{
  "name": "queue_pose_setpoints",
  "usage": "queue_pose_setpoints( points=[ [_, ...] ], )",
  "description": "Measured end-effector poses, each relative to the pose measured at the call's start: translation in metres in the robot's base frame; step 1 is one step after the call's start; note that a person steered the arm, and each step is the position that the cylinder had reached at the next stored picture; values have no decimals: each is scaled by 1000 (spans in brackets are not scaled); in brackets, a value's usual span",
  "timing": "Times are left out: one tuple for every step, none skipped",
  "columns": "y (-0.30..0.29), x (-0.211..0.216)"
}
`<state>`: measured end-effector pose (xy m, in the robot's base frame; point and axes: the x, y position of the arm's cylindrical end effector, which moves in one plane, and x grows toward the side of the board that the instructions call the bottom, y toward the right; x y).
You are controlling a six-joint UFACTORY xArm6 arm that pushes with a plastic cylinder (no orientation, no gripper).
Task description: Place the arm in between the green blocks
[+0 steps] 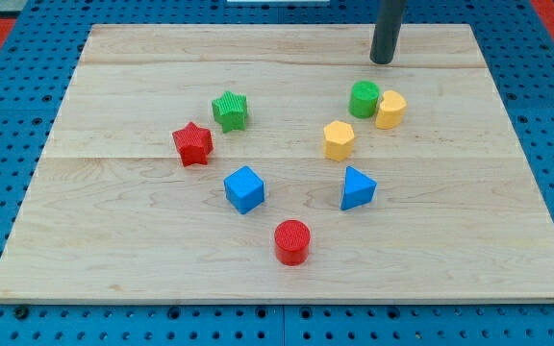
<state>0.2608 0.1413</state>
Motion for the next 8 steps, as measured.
queue_pose_setpoints(
  points=[
    [-3, -26],
    [-8, -52],
    [-9, -68],
    [1, -45],
    [8, -37],
    [42, -3],
    [38, 26],
    [31, 76]
  ],
)
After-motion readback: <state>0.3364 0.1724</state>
